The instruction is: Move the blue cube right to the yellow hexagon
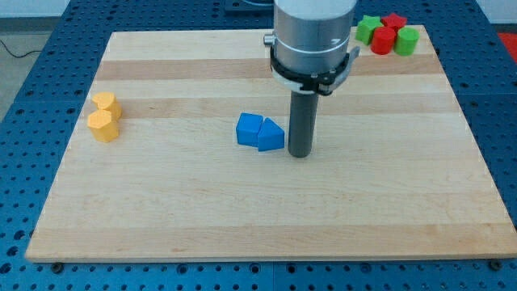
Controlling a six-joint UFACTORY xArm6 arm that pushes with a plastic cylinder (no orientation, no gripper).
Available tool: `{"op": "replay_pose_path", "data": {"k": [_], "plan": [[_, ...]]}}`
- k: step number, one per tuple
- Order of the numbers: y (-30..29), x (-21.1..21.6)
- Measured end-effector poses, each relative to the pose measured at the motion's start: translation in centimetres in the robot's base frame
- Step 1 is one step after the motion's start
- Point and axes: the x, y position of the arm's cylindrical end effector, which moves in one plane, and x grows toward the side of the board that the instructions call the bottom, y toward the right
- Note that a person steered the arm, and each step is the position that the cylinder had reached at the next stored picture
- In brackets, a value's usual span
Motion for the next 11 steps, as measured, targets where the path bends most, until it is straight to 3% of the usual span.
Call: {"op": "replay_pose_path", "data": {"k": [3, 4, 5, 7, 9, 11], "plan": [[-12.2, -0.8], [-11.3, -0.9], [-6.5, -0.9], [-4.1, -4.2], [-16.4, -5.1], [-17.6, -5.0]]}}
